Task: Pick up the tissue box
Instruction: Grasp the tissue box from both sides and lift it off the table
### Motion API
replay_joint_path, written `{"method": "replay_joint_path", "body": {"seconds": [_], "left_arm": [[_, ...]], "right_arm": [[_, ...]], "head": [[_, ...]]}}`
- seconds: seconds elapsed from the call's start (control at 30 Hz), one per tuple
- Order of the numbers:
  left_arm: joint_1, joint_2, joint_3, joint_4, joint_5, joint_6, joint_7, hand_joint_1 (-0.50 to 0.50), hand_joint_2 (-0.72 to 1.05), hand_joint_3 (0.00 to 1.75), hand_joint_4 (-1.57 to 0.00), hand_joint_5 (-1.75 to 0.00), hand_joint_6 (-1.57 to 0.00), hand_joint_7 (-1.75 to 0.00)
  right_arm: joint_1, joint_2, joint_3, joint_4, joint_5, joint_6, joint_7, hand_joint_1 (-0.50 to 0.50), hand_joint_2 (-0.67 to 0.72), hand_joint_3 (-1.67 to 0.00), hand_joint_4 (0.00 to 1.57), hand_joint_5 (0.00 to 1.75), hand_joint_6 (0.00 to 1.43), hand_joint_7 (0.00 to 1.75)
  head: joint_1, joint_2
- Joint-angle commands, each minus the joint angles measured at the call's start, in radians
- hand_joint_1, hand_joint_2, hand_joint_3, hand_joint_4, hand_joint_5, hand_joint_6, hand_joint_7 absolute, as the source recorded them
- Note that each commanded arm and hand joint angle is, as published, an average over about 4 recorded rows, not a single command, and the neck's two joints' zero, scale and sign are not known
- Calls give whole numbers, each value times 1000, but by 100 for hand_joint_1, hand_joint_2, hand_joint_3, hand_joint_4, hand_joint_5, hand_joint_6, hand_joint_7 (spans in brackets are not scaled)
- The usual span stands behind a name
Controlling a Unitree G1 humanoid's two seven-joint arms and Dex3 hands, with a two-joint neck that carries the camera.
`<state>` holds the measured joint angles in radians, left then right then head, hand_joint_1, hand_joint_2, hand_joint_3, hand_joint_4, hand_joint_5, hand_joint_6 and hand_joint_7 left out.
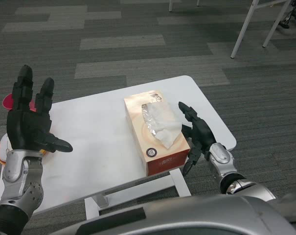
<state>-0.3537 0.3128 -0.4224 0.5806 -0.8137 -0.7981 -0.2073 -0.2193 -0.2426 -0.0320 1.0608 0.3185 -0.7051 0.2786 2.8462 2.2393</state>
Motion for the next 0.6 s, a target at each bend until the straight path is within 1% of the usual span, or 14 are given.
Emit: {"method": "replay_joint_path", "body": {"seconds": [0.03, 0.13, 0.23, 0.43, 0.5, 0.6], "left_arm": [[-6, -1, -21, -2, 24, 2, 3, 50, -35, 0, 0, -41, 0, -7], [-10, -1, -35, 2, 42, 6, 3, 50, -28, 0, 0, -41, 0, -7], [-19, 0, -66, 7, 70, 17, 3, 50, -28, 0, 0, -41, 0, -7], [-42, 1, -131, 12, 87, 35, 1, 50, -28, 0, 0, -41, 0, -7], [-47, 1, -146, 16, 96, 41, 1, 50, -28, 0, 0, -41, 0, -7], [-55, 1, -165, 22, 102, 54, -2, 50, -28, 0, 0, -41, 0, -7]], "right_arm": [[-47, 8, 32, 33, -1, 2, -26, -21, 72, 0, 62, 0, 0, 7], [-63, 10, 55, 40, -1, 2, -44, -18, 72, 0, 57, 0, 0, 7], [-80, 11, 91, 41, -1, 2, -59, -17, 72, 0, 46, 0, 0, 7], [-101, 20, 150, 39, -1, 2, -78, -17, 72, 0, 38, 0, 0, 7], [-106, 21, 170, 38, -1, 2, -88, -15, 72, 0, 36, 0, 0, 7], [-114, 22, 206, 38, -1, 2, -105, -12, 72, 0, 34, 0, 0, 7]], "head": [[25, 3], [35, -2], [40, -5], [54, -4], [106, -11], [203, -32]]}}
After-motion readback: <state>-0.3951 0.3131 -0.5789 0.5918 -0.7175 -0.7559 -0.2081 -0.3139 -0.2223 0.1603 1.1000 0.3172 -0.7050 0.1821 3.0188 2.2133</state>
